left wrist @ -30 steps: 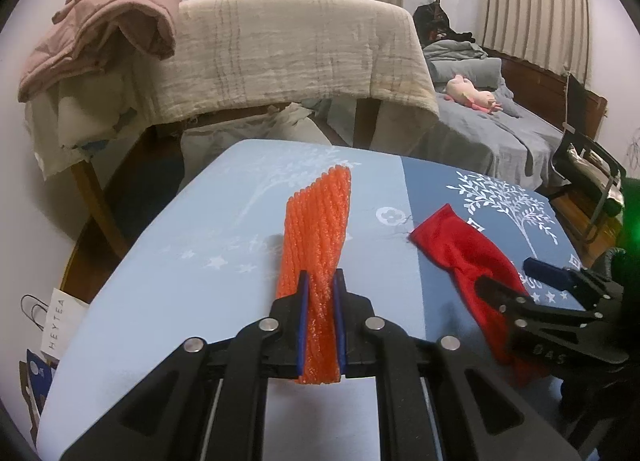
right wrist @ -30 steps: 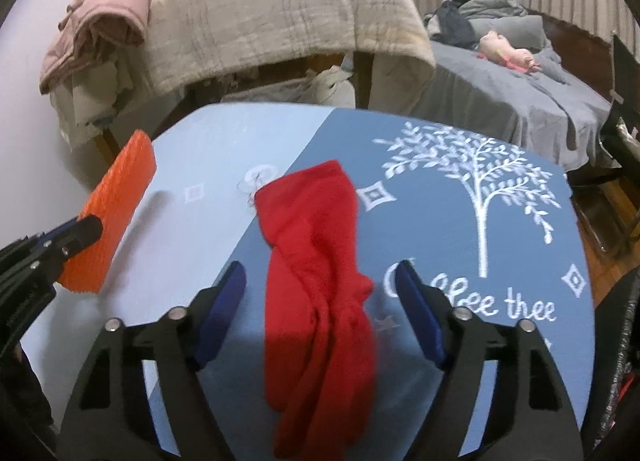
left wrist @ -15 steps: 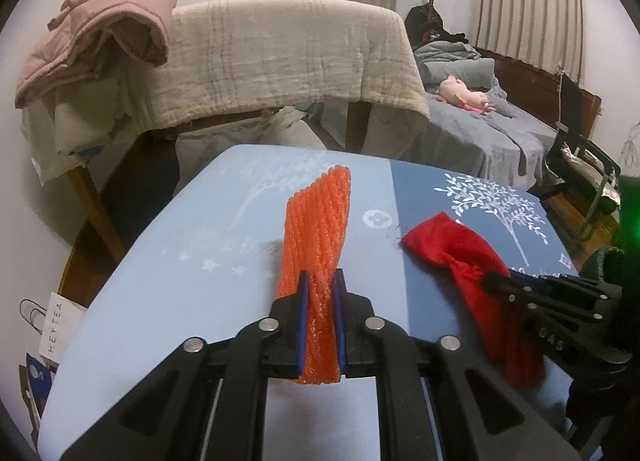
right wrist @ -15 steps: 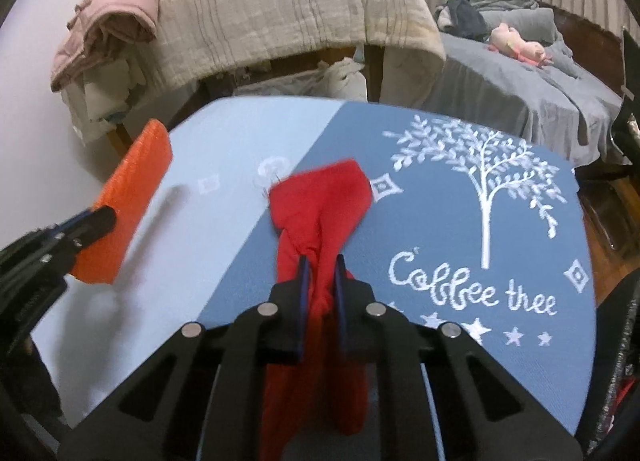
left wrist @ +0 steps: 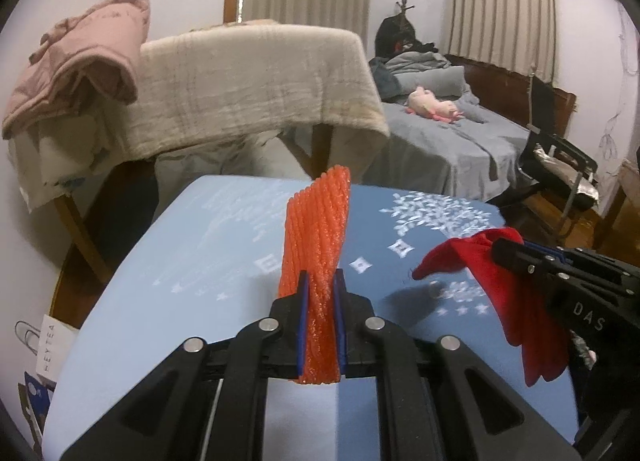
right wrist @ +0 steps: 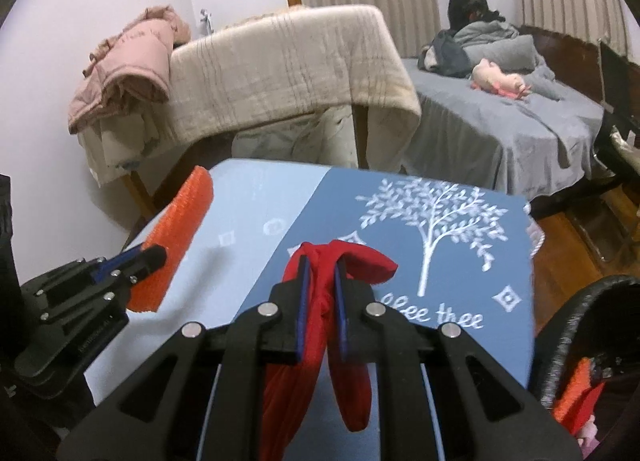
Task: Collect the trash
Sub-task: 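Grasp the red cloth with the right gripper while the left gripper holds the mesh, then carry the mesh and red cloth over the bin and open both grippers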
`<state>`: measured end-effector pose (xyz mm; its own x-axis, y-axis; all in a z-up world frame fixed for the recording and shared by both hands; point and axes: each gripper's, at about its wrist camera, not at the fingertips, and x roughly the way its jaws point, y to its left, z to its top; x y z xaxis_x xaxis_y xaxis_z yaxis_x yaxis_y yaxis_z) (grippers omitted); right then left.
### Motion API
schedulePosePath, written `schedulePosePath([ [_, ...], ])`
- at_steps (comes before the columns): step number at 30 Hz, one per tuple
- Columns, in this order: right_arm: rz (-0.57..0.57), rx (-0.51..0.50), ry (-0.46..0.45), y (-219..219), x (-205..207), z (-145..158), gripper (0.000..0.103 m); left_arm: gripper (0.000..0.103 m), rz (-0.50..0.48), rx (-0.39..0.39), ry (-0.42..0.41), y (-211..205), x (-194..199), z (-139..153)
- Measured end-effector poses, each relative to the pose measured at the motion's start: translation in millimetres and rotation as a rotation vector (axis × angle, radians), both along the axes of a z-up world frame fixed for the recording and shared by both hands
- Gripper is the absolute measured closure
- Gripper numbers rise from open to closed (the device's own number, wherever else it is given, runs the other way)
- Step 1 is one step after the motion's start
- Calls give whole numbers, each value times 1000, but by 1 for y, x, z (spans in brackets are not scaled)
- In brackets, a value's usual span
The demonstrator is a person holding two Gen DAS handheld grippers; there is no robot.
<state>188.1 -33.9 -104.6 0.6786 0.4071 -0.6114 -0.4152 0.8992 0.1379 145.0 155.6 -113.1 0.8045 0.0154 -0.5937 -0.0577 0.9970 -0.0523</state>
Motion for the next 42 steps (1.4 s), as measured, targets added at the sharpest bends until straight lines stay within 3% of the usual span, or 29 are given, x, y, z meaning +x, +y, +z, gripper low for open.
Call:
schedulePosePath([
  [15, -98, 35, -115, -72, -42, 51, 92, 92, -128, -8, -82, -68, -16, 44],
  [42, -328, 16, -234, -212, -114, 83, 92, 92, -395, -28, -154, -209, -40, 78],
])
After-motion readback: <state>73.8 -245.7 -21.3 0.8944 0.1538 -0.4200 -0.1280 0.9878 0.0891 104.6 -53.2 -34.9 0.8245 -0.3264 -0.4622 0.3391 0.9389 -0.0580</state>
